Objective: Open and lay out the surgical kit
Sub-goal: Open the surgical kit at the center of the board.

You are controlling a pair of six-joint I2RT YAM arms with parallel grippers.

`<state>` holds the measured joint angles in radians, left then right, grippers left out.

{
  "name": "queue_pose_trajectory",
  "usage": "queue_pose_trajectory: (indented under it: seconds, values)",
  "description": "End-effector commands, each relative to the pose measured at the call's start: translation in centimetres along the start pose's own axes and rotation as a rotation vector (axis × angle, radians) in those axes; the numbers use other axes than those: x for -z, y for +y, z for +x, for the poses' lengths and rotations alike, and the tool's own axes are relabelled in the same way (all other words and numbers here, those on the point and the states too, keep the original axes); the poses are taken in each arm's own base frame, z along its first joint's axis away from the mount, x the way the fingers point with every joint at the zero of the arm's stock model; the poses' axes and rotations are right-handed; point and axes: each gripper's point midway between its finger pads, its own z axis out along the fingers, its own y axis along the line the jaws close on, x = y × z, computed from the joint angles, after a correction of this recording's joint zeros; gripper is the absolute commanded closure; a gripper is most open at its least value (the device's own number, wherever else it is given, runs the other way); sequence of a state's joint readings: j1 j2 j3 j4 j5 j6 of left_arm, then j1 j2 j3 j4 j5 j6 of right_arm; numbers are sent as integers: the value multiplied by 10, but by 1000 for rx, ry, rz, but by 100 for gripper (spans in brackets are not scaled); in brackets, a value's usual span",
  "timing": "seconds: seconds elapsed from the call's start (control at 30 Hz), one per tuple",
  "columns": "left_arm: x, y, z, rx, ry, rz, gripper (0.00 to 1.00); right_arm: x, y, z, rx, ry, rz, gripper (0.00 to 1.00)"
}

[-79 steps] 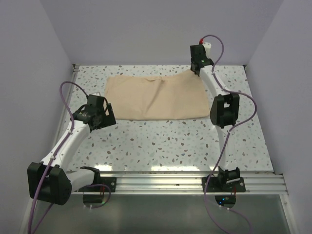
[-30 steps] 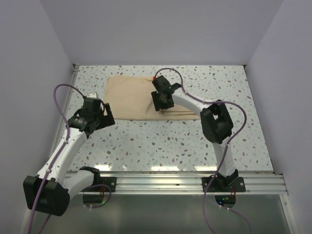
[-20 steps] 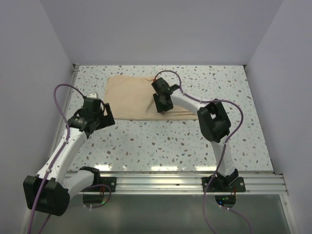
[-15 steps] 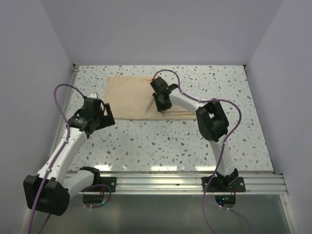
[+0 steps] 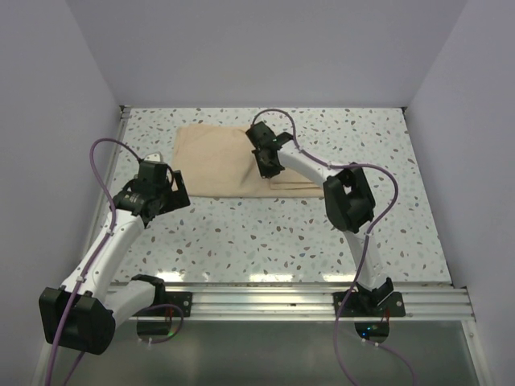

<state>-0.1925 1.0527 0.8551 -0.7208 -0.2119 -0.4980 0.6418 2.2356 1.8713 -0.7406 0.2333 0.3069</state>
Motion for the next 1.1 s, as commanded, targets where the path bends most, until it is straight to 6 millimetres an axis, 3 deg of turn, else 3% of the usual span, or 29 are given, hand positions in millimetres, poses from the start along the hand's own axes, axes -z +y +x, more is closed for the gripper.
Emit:
queue_pose_trajectory:
  seconds: [0.0,0.1,0.17,0.2,0.23,0.4,0.43,0.47,0.5,0.53,0.57,0.63,0.73,0.8,0.9,0.93,0.97,1.0,1.07]
  values:
    - [-1,-4,-4,13,-18,9,3,50,-26,-42,-3,-121,94,100]
    - [0,-4,-4,15,-21,10,3,82,-47,-73,11,-219,189,100]
    - [0,-4,-5,16,-25,12,3,99,-75,-94,-7,-288,300,100]
    - [0,-4,-4,15,-23,13,3,104,-86,-101,-30,-308,334,100]
    - [1,-4,-4,14,-25,13,2,105,-111,-106,-70,-319,396,100]
    - [7,-3,-6,22,-42,-9,2,114,-178,-136,-192,-380,558,100]
    - [15,-2,-13,35,-71,-8,2,106,-198,-137,-220,-370,601,100]
    - [20,3,-19,47,-101,-27,1,112,-212,-144,-249,-391,636,98]
    - [27,3,-26,60,-132,-22,0,111,-223,-147,-269,-399,657,87]
    - [34,3,-32,68,-162,-15,0,106,-240,-147,-287,-392,684,62]
    - [43,5,-40,77,-199,-11,0,111,-247,-152,-301,-409,695,2]
    - [58,11,-53,118,-226,-56,0,116,-263,-153,-324,-418,732,2]
    - [57,7,-54,166,-202,-59,0,122,-255,-151,-352,-424,654,2]
    - [47,-28,-49,89,-162,127,1,129,-243,-140,-370,-413,571,1]
    - [42,-46,-46,125,-140,217,7,131,-199,-121,-388,-403,366,2]
    - [41,-47,-46,137,-144,219,7,130,-167,-116,-343,-398,275,1]
    - [40,-42,-48,153,-165,196,7,120,-152,-95,-307,-354,251,1]
    - [38,-38,-46,167,-167,175,7,136,-123,-94,-274,-392,190,2]
    - [37,-28,-48,171,-186,123,7,127,-93,-68,-222,-338,117,2]
